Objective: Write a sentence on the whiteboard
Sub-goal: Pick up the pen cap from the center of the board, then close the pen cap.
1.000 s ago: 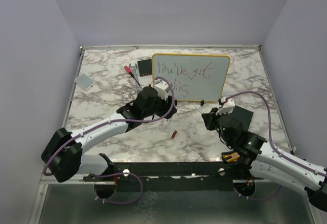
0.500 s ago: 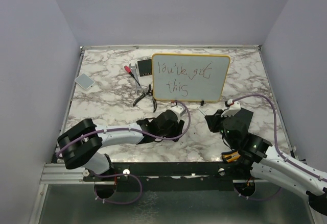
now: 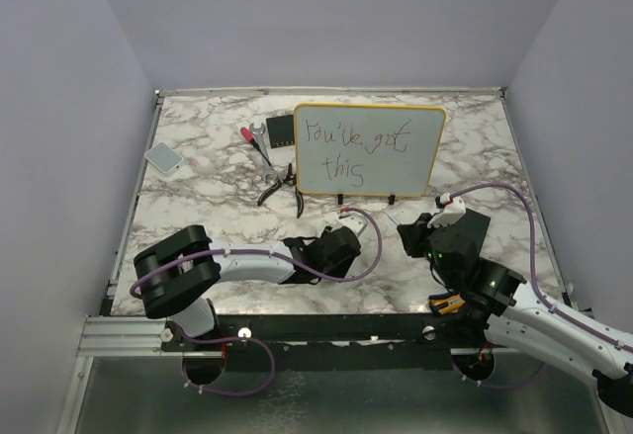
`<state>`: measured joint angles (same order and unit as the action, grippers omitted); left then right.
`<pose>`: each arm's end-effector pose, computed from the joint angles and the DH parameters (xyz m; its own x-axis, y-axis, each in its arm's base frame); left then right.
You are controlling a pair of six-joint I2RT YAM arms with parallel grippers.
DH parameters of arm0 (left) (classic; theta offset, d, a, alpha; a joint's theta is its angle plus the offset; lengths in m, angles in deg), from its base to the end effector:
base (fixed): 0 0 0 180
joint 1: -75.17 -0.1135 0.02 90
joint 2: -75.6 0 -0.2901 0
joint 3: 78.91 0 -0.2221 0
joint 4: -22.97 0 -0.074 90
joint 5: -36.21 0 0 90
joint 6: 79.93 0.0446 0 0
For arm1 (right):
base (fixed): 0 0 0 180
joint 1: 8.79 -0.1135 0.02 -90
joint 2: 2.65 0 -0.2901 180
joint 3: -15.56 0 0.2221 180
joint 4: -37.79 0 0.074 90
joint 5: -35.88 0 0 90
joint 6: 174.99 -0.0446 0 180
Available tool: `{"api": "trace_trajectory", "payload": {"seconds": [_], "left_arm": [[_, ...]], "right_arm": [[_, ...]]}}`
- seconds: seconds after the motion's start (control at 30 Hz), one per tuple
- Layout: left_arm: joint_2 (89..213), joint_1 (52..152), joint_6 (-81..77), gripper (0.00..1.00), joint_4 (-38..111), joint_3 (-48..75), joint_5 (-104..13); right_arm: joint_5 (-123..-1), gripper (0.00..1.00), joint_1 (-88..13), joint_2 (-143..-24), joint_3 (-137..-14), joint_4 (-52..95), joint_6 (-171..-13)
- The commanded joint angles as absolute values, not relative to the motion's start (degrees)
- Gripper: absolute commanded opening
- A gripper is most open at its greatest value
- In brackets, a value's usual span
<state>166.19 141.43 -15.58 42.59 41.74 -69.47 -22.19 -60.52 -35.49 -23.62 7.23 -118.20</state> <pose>0.1265 -0.2576 0.1977 -0.6332 0.4046 -0.6598 0.5974 0.7975 -0.0843 0.0798 0.0631 0.2495 -0.4139 0.2258 -0.8819 -0.1684 0.9330 0.3180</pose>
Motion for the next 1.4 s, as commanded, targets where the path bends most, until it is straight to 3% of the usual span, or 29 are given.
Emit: {"api": "trace_trajectory", "payload": {"seconds": [0.0, 0.33, 0.5, 0.77, 0.97, 1.37], "left_arm": [[167.17, 142.47, -15.09, 0.5, 45.13, 40.14, -73.68], [167.24, 142.64, -14.64, 0.22, 46.28, 40.18, -74.1], [164.61, 142.39, -13.6, 0.0, 46.44, 39.98, -75.29], [159.83, 136.34, -4.34, 0.0, 46.74, 34.56, -68.24], [154.34, 128.34, 2.19, 0.0, 48.5, 33.6, -60.77], [140.39, 127.03, 19.59, 0.0, 56.39, 36.69, -48.37]], "right_arm": [[-20.41, 0.01, -60.38, -35.32, -22.44, 6.26, -119.25], [-20.57, 0.01, -60.31, -35.54, -22.6, 6.09, -119.51], [-20.75, 0.01, -60.32, -38.08, -23.24, 6.38, -120.32], [-22.74, 0.01, -60.3, -47.22, -28.11, 5.68, -117.71], [-27.09, 0.0, -58.91, -46.2, -31.55, 4.98, -113.58], [-69.49, 0.01, -38.02, -48.87, -34.52, 12.09, -108.28]]}}
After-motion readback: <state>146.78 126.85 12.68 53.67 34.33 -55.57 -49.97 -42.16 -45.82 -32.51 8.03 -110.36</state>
